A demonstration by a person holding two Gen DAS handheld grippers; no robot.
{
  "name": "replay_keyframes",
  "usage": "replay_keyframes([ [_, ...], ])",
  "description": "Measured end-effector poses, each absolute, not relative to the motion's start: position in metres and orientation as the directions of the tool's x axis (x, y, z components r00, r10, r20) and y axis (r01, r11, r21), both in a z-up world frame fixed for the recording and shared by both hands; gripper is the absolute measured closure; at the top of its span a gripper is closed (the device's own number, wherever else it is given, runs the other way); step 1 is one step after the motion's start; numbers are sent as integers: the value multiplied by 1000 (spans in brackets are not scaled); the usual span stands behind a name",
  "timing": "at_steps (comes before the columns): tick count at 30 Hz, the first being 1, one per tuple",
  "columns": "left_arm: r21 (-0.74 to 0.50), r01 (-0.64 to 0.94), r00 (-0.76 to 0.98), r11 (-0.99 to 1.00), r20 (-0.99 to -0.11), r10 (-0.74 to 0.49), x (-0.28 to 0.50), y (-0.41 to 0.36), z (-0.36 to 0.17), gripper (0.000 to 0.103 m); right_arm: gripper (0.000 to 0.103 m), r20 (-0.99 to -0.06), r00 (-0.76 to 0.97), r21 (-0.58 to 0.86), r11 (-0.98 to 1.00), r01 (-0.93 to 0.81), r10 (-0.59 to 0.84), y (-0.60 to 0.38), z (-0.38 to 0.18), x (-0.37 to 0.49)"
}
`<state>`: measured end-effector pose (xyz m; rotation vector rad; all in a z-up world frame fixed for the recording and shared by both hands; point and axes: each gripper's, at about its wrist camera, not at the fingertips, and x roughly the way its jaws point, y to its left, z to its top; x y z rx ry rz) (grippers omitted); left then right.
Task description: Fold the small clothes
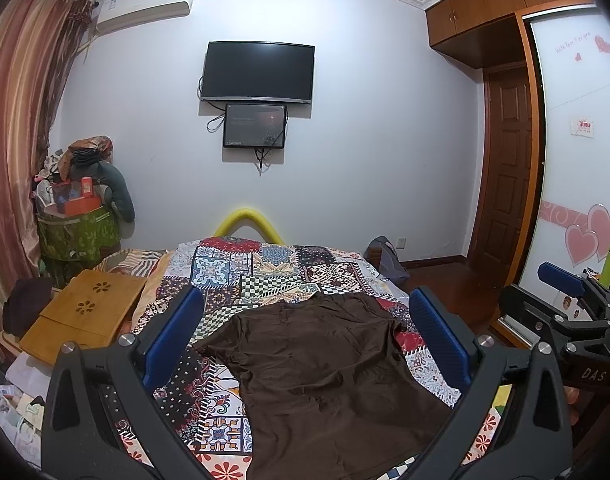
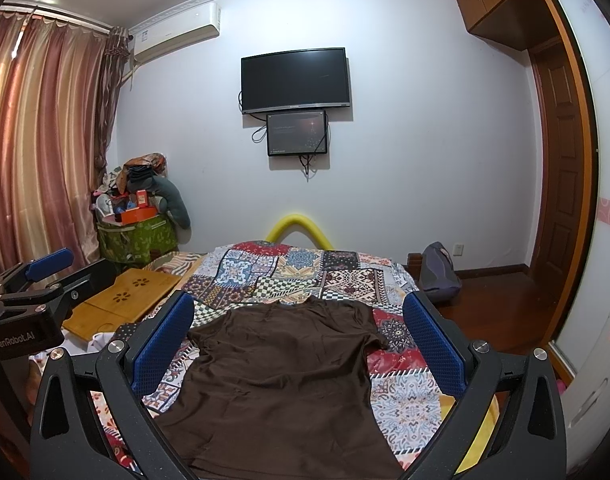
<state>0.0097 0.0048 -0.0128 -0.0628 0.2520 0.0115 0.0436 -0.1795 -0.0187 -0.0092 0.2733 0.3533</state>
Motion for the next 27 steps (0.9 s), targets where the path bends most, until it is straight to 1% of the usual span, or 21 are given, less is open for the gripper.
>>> replay_keyframes([
  [12, -64, -17, 965, 998, -262, 0, 16, 4, -14, 0, 0, -285, 897, 42, 939, -340, 338, -179, -22, 52],
  [15, -67, -20, 961, 998, -277, 1, 23, 6, -16, 0, 0, -295, 893, 46, 938, -343, 340, -178, -21, 58],
  [20, -91, -10, 945, 996, -327, -20, 50, 15, -24, 0, 0, -318, 883, 43, 936, -350, 345, -177, -28, 77],
  [24, -93, -45, 928, 995, -372, 7, 85, 31, -32, 0, 0, -338, 881, 28, 939, -342, 331, -177, -38, 104],
  [27, -97, -77, 913, 992, -407, 31, 111, 46, -41, 0, 0, -372, 881, 3, 949, -314, 292, -177, -51, 131],
])
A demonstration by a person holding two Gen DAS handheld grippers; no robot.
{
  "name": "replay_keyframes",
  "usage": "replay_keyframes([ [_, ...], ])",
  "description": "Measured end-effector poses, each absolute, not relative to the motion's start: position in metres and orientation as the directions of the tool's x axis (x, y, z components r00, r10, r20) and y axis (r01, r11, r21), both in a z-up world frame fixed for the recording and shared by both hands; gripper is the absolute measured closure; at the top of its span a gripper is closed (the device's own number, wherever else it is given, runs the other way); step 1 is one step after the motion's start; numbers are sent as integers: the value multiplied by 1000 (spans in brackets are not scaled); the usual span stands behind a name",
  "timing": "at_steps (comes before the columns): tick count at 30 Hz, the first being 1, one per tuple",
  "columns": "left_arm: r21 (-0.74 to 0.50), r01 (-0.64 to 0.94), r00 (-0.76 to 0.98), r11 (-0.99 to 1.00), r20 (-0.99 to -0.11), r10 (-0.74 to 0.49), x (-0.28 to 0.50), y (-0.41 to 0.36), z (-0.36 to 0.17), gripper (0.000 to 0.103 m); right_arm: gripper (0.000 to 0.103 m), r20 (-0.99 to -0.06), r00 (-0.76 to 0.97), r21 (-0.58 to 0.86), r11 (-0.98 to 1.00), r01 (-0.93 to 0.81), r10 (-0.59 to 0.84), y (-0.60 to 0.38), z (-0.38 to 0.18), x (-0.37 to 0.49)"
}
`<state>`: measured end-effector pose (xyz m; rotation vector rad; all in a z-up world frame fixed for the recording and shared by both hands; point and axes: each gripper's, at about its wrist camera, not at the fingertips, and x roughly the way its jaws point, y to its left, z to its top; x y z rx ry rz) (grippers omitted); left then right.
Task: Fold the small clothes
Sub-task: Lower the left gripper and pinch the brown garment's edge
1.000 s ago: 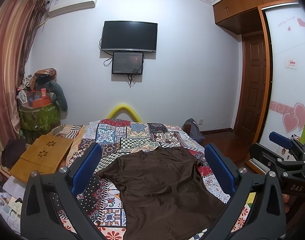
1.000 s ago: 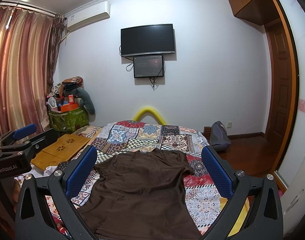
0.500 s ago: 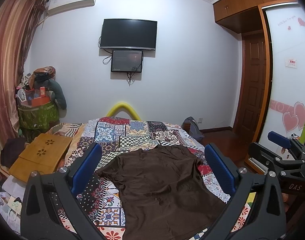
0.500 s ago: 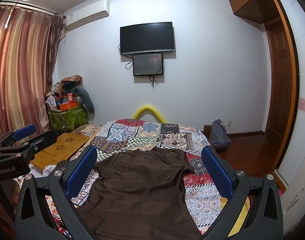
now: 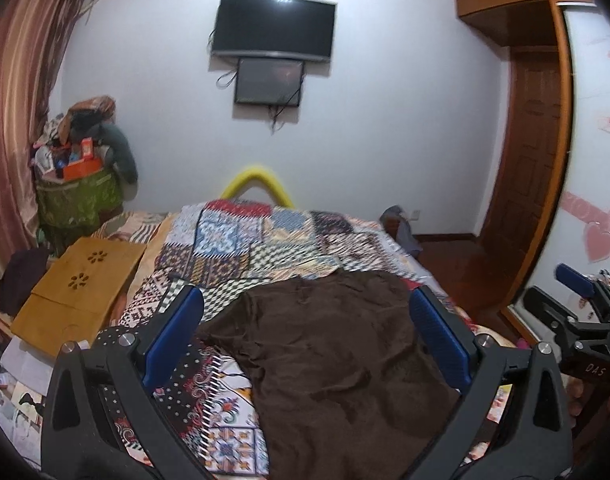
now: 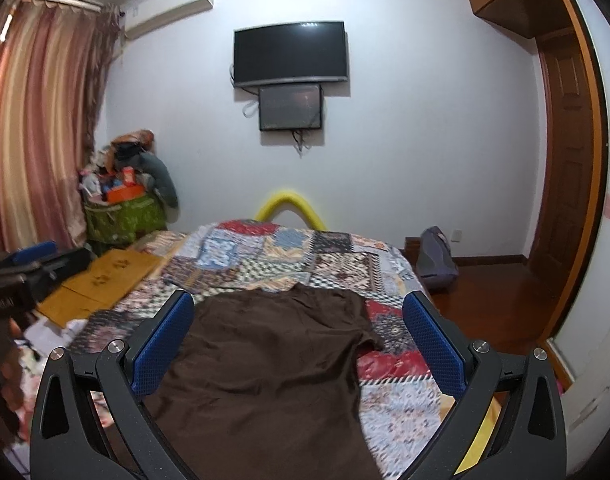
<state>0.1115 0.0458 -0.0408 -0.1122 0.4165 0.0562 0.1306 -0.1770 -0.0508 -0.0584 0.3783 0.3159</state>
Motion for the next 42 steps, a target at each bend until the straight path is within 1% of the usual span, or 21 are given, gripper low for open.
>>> replay_keyframes([
  [3, -101, -133, 894, 986, -442, 75, 140, 66, -52, 0, 2, -422, 864, -3, 952, -306, 276, -178, -65, 155],
  [6, -87, -165, 864, 982, -494, 101, 171, 86, -64, 0, 12, -481, 834, -2, 951, -308, 269, -178, -78, 177],
  [7, -78, -177, 848, 981, -517, 112, 185, 95, -72, 0, 17, -501, 822, 2, 950, -313, 272, -178, -82, 184],
  [8, -73, -181, 836, 981, -536, 115, 195, 101, -77, 0, 24, -528, 801, 12, 946, -325, 282, -178, -87, 193],
  [10, -77, -179, 808, 981, -580, 102, 212, 111, -91, 0, 35, -571, 761, 41, 936, -349, 309, -178, -95, 206],
  [11, -79, -176, 801, 981, -592, 96, 218, 115, -96, 4, 38, -585, 745, 54, 932, -358, 320, -178, -98, 212],
  [12, -76, -178, 782, 981, -616, 94, 229, 120, -105, 7, 38, -594, 735, 63, 929, -364, 328, -177, -101, 217],
  [14, -59, -190, 742, 980, -663, 104, 247, 127, -124, 20, 40, -609, 718, 61, 923, -379, 335, -171, -107, 228],
  [19, -79, -198, 641, 977, -765, 68, 277, 143, -172, 34, 40, -644, 687, 31, 908, -417, 337, -152, -121, 253],
  [22, -116, -223, 575, 968, -817, 34, 291, 156, -202, 38, 40, -674, 647, 45, 894, -446, 357, -138, -134, 270],
  [24, -127, -246, 545, 961, -838, 29, 296, 163, -217, 41, 39, -692, 628, 45, 890, -454, 356, -128, -143, 282],
  [25, -147, -258, 523, 955, -852, 10, 300, 168, -228, 44, 38, -703, 616, 47, 888, -458, 355, -123, -147, 286],
  [29, -250, -271, 464, 929, -880, -102, 307, 177, -258, 47, 37, -750, 545, 75, 866, -494, 375, -106, -169, 302],
  [33, -293, -266, 448, 918, -881, -151, 313, 175, -271, 47, 37, -785, 492, 75, 845, -529, 378, -90, -187, 308],
  [36, -340, -250, 466, 907, -863, -195, 322, 175, -273, 47, 37, -802, 463, 71, 830, -553, 377, -84, -198, 307],
  [37, -375, -237, 474, 896, -850, -231, 327, 176, -273, 48, 37, -808, 452, 71, 824, -562, 378, -82, -202, 307],
  [39, -421, -236, 484, 876, -833, -270, 334, 180, -274, 61, 37, -817, 440, 63, 816, -575, 373, -80, -206, 308],
  [40, -426, -246, 485, 870, -832, -270, 338, 182, -275, 76, 37, -819, 437, 56, 810, -584, 371, -79, -207, 307],
  [41, -430, -254, 484, 866, -832, -271, 342, 185, -276, 86, 37, -819, 438, 50, 806, -589, 371, -78, -208, 306],
  [42, -438, -255, 484, 862, -830, -278, 345, 187, -277, 87, 37, -818, 438, 49, 803, -594, 373, -78, -207, 307],
])
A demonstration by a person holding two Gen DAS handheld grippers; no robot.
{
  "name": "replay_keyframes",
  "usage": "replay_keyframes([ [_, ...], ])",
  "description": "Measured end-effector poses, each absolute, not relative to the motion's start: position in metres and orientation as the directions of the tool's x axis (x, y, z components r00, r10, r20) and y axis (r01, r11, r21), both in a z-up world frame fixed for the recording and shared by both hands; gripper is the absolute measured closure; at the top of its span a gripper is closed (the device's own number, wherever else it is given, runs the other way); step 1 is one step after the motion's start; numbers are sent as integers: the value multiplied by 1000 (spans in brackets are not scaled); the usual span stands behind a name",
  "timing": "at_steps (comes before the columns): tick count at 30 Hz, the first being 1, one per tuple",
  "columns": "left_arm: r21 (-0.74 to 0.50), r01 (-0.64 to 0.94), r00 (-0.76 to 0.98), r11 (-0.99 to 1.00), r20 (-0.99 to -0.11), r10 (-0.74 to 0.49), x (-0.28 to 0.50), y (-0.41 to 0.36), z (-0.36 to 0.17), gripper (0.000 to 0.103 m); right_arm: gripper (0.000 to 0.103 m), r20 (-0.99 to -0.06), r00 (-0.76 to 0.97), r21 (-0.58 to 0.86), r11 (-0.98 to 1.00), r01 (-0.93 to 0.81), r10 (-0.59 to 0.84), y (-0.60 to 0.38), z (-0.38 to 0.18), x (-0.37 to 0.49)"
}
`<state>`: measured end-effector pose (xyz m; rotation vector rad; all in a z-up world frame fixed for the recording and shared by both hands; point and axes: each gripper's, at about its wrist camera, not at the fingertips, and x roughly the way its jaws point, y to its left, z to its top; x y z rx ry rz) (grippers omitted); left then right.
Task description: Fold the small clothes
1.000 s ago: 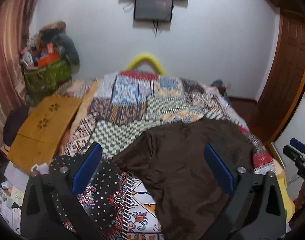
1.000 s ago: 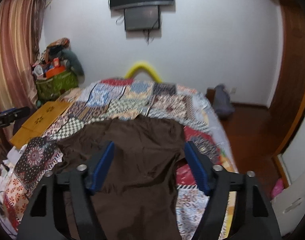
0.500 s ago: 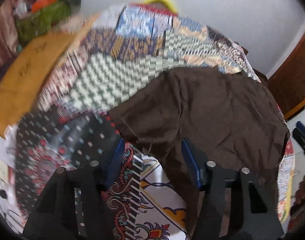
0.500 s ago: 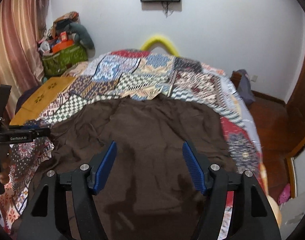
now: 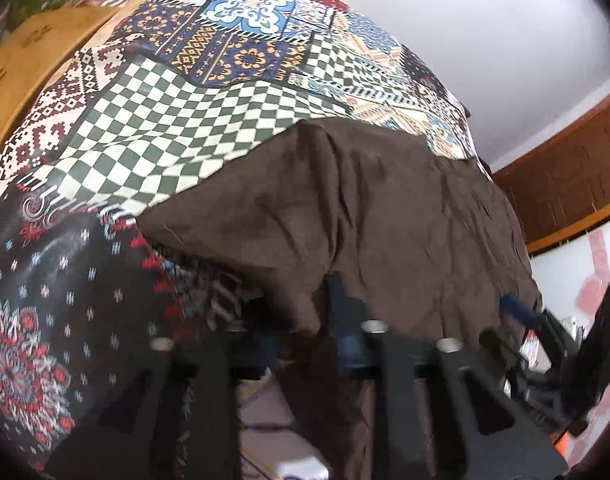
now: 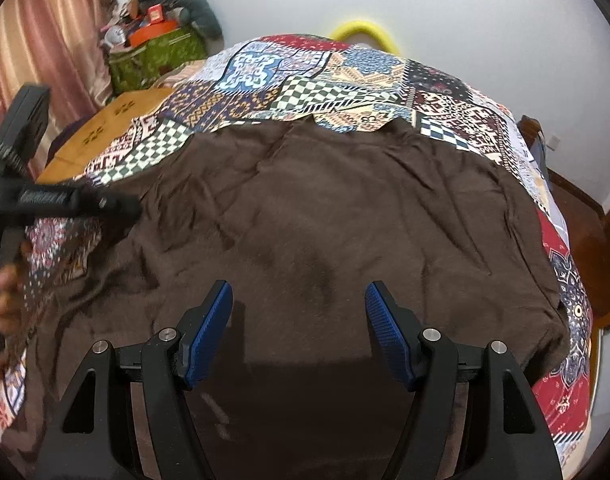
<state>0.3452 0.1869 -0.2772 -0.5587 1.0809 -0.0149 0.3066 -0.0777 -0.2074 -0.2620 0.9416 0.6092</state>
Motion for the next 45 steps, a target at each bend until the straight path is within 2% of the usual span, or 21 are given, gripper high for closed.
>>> replay_keyframes([
  [3, -465, -260, 504, 846, -813, -292, 354, 196, -278, 92, 37, -813, 433, 60, 796, -602, 388, -77, -206, 307],
  [6, -440, -260, 516, 860, -816, -261, 358, 199, -275, 95, 37, -807, 437, 62, 792, -607, 398, -76, -202, 307],
  [11, -260, -211, 572, 942, -815, -97, 356, 181, -245, 96, 37, -794, 455, 48, 788, -614, 403, -73, -196, 304],
  [14, -103, -129, 649, 986, -761, 5, 352, 150, -213, 96, 37, -786, 466, 43, 787, -615, 407, -72, -191, 301],
  [16, -23, -70, 687, 997, -726, 32, 350, 131, -197, 96, 37, -780, 474, 43, 790, -612, 409, -74, -188, 300],
  [19, 20, 49, 707, 999, -707, -21, 349, 98, -186, 96, 37, -771, 491, 36, 798, -602, 405, -80, -183, 299],
  [25, -75, 154, 582, 985, -799, -152, 362, 67, -217, 96, 37, -769, 510, 39, 824, -565, 386, -103, -180, 296],
  [31, -105, 143, 481, 984, -862, -162, 361, 63, -255, 95, 37, -777, 512, 36, 838, -544, 366, -116, -180, 295],
  [35, -146, 119, 477, 982, -859, -186, 344, 75, -245, 74, 37, -778, 507, 43, 837, -546, 370, -114, -178, 294],
  [38, -165, 83, 499, 983, -847, -184, 333, 94, -234, 65, 37, -774, 500, 53, 826, -561, 389, -105, -176, 294],
  [42, -174, 23, 537, 985, -828, -159, 316, 125, -222, 62, 37, -767, 486, 63, 802, -594, 420, -85, -172, 297],
  [45, -130, -36, 565, 991, -820, -88, 305, 152, -218, 61, 37, -768, 473, 48, 776, -629, 431, -61, -173, 301],
])
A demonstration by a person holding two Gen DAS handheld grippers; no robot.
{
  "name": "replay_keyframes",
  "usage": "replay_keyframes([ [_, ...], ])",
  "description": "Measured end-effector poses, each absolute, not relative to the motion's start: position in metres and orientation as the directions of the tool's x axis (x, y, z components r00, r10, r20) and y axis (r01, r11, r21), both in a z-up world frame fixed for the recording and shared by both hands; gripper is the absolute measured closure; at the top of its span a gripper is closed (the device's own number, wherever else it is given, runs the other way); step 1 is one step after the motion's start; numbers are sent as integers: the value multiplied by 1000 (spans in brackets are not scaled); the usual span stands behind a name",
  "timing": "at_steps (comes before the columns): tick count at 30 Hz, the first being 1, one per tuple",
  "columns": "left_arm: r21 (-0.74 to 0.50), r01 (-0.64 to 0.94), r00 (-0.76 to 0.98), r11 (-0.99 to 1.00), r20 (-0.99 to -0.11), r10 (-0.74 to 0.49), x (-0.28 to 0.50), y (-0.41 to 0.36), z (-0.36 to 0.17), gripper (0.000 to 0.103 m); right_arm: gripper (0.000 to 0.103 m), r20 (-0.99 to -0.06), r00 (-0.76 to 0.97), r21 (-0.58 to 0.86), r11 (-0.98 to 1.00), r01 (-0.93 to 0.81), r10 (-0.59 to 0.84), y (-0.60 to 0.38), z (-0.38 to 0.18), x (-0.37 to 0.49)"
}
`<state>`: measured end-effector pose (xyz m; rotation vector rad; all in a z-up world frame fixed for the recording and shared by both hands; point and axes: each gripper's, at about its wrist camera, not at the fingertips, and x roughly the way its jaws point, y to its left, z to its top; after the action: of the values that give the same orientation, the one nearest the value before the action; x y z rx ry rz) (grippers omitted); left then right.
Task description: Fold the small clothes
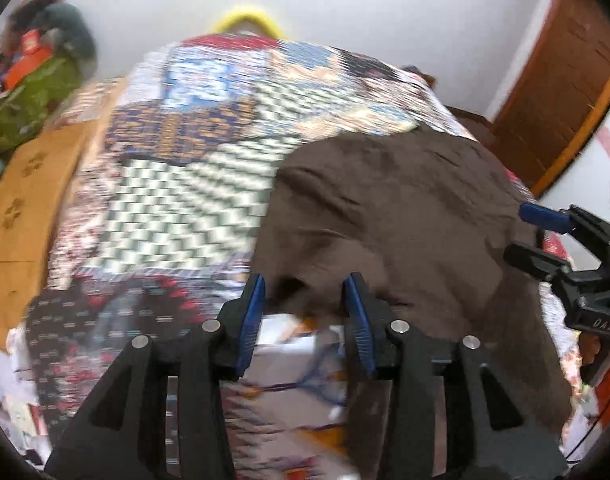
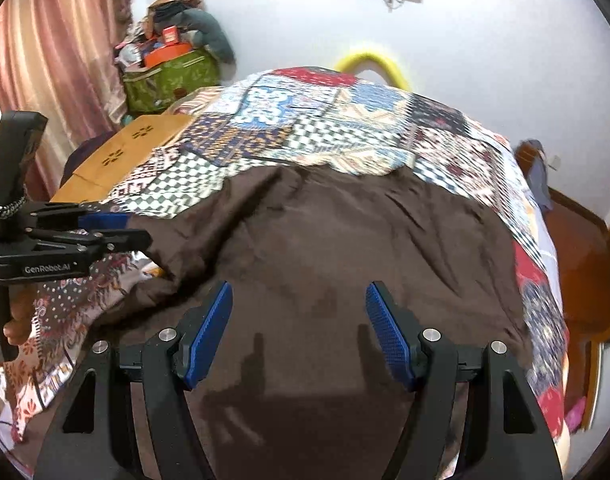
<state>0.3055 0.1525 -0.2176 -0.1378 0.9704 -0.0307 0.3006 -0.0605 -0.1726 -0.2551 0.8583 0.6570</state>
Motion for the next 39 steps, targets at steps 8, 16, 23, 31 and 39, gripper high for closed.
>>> replay_keyframes([
  [8, -80, -153, 537, 985, -843, 15, 301, 213, -241, 61, 37, -794, 397, 43, 695, -718, 460, 23, -183, 319],
  [16, -78, -172, 538, 982, -843, 27, 292, 237, -257, 61, 37, -873, 222, 107, 614, -782, 434, 99, -223, 334],
  [23, -83, -192, 530, 978, -847, 32, 282, 252, -265, 61, 37, -893, 236, 16, 551, -834, 383, 120, -250, 308],
  [31, -79, -193, 538, 978, -842, 38, 278, 248, -259, 61, 96, -896, 249, -16, 531, -847, 369, 127, -249, 305],
  [39, -80, -153, 565, 985, -825, 21, 293, 225, -239, 61, 97, -788, 350, 69, 637, -767, 506, 74, -174, 345],
])
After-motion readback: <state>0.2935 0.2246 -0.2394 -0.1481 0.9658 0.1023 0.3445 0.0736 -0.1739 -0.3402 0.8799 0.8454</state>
